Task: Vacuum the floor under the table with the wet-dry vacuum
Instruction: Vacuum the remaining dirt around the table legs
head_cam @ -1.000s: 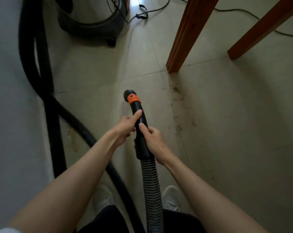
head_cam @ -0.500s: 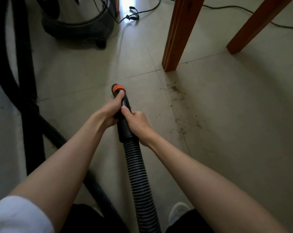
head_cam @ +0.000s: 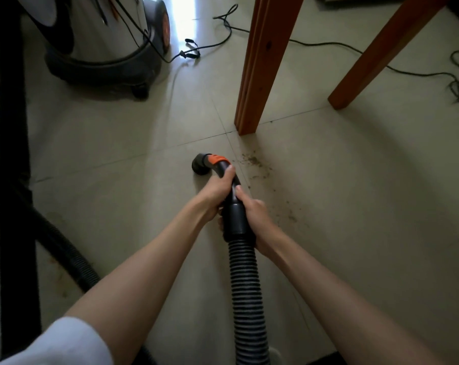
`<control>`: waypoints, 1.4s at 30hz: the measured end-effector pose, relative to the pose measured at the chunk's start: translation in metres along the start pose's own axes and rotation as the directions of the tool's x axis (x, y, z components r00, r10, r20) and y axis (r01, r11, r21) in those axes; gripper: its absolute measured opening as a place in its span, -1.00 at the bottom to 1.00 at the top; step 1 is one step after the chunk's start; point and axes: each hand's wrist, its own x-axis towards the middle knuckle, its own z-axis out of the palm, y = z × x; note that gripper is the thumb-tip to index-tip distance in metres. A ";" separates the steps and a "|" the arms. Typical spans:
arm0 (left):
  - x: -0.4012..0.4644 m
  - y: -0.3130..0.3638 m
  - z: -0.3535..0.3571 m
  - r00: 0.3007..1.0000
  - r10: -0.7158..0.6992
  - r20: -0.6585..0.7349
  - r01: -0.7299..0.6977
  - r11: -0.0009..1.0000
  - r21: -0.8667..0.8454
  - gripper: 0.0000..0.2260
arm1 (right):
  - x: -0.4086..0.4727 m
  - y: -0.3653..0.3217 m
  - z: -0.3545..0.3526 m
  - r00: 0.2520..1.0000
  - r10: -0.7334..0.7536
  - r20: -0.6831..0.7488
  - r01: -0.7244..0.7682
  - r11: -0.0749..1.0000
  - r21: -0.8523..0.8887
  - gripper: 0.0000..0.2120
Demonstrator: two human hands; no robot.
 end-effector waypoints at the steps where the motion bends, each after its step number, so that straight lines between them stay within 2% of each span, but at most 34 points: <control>1: 0.002 0.000 0.010 1.000 0.013 0.008 -0.013 0.999 0.031 -0.68 | 0.001 -0.002 -0.009 1.000 -0.005 -0.008 0.006 1.000 0.012 -0.63; 4: 0.006 0.001 0.039 1.000 0.025 0.015 -0.026 0.993 0.111 -0.65 | 0.002 -0.010 -0.035 1.000 0.007 -0.029 -0.007 1.000 0.000 -0.64; 8: 0.007 -0.008 0.062 0.998 0.055 0.044 -0.063 0.977 0.205 -0.59 | 0.002 -0.021 -0.059 0.996 0.063 -0.064 -0.073 0.983 -0.166 -0.68; 13: 0.010 -0.018 0.068 0.987 0.064 0.149 -0.101 0.962 0.253 -0.59 | 0.003 -0.015 -0.070 0.984 -0.025 -0.176 -0.030 0.953 -0.302 -0.68; 18: 0.015 -0.025 0.073 0.982 0.063 0.176 -0.111 0.954 0.277 -0.58 | 0.014 0.002 -0.077 0.967 -0.104 -0.232 0.031 0.954 -0.299 -0.66; 23: 0.015 -0.024 0.065 0.984 0.063 0.167 -0.092 0.981 0.171 -0.62 | 0.026 0.010 -0.066 0.946 -0.140 -0.292 0.077 0.973 -0.217 -0.58; 29: 0.006 -0.022 0.011 0.939 0.179 0.293 -0.275 0.903 0.330 -0.74 | 0.037 0.000 -0.057 0.935 -0.319 -0.154 0.228 0.875 -0.426 -0.58; 34: -0.004 -0.026 -0.011 0.921 0.243 0.304 -0.359 0.833 0.422 -0.71 | 0.053 -0.009 -0.043 0.886 -0.461 -0.039 0.343 0.711 -0.613 -0.63; 38: -0.024 -0.059 -0.016 0.950 0.089 0.301 -0.212 0.888 0.407 -0.51 | 0.066 -0.017 -0.029 0.860 -0.509 0.013 0.385 0.633 -0.671 -0.67; 40: -0.038 -0.078 -0.012 0.914 -0.013 0.406 -0.182 0.880 0.438 -0.45 | 0.073 -0.021 -0.023 0.843 -0.537 0.003 0.399 0.621 -0.675 -0.68; 42: -0.049 -0.096 -0.002 0.875 -0.060 0.481 -0.172 0.889 0.424 -0.50 | 0.076 -0.024 -0.015 0.836 -0.548 0.009 0.424 0.637 -0.644 -0.68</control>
